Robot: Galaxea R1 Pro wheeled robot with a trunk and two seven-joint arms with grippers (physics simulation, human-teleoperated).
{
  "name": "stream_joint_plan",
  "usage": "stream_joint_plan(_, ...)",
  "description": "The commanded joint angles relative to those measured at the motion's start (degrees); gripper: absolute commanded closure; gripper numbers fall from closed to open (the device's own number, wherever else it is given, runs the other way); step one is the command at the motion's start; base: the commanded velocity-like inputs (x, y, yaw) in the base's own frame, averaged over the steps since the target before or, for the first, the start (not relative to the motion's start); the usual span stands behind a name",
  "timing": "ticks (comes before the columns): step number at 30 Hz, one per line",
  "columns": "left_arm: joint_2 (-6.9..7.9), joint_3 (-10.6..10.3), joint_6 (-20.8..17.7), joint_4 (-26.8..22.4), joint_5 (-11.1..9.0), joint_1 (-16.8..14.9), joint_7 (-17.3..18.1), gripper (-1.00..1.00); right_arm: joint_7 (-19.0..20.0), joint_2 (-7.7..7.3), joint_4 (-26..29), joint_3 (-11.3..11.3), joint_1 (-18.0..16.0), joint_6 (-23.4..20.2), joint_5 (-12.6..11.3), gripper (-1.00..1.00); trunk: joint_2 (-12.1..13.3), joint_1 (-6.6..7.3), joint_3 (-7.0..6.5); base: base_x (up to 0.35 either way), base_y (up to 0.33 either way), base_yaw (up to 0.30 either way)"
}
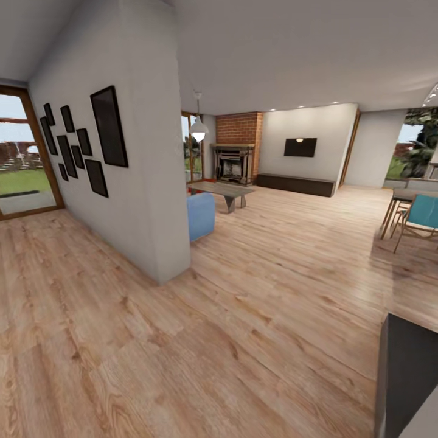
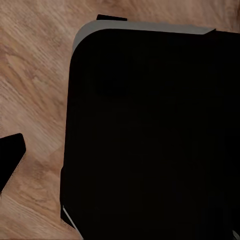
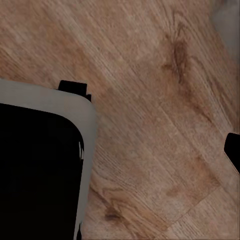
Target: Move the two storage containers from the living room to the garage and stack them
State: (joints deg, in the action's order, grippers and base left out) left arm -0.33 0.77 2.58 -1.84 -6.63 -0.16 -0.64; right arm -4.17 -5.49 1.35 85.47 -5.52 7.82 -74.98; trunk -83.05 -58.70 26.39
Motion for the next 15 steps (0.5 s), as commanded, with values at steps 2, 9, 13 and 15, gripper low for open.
stream_joint_plan(2,-0.02,0.0,0.1,0.0,-0.5,0.0,-0.1,-1.00,-0.3,-0.04,0.1,0.5,0.0,0.1,-0.4,-1.00,0.0,-0.03,0.06,0.322,0.000,0.000)
stream_joint_plan(9,-0.02,0.0,0.1,0.0,-0.5,0.0,-0.1,-1.00,-0.3,-0.04,0.1,0.5,0.0,0.1,-0.4,-1.00,0.0,-0.03,0.06,0.322,0.000,0.000)
stream_joint_plan(13,-0.02,0.0,0.1,0.0,-0.5,0.0,-0.1,-1.00,-0.3,-0.04,0.1,0.4,0.0,0.1,-0.4,-1.00,0.0,-0.03,0.06,0.322,0.000,0.000)
stream_joint_plan(15,-0.02,0.0,0.1,0.0,-0.5,0.0,-0.1,-1.00,-0.3,-0.04,0.1,0.4,0.0,0.1,-0.4,-1.00,0.0,-0.03,0.06,0.322,0.000,0.000)
